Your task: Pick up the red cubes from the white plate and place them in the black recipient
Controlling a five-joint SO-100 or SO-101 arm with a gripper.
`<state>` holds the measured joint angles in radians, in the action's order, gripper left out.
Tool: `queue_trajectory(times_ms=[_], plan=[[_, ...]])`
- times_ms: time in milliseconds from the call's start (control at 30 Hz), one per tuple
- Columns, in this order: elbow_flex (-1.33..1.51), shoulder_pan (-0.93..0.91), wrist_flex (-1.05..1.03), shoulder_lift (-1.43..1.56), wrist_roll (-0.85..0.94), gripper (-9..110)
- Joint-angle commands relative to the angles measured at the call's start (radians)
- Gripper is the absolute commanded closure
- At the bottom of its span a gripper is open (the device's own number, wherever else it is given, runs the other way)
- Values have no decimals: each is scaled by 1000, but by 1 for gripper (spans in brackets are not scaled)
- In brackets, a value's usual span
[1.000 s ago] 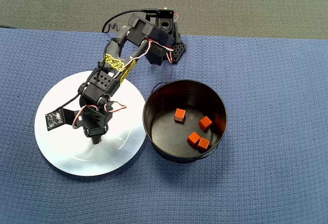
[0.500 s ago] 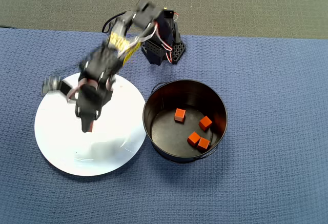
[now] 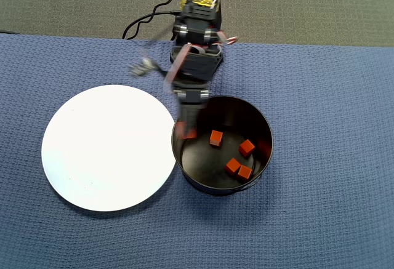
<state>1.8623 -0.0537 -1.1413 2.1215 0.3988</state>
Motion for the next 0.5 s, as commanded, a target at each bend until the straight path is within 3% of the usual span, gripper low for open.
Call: queue_trajectory(times_ms=[0, 133, 267, 467], plan=[[95, 166, 32, 91, 101, 54], [83, 71, 57, 101, 52, 56], [146, -117, 109, 158, -3, 79], [278, -388, 130, 295, -63, 92]])
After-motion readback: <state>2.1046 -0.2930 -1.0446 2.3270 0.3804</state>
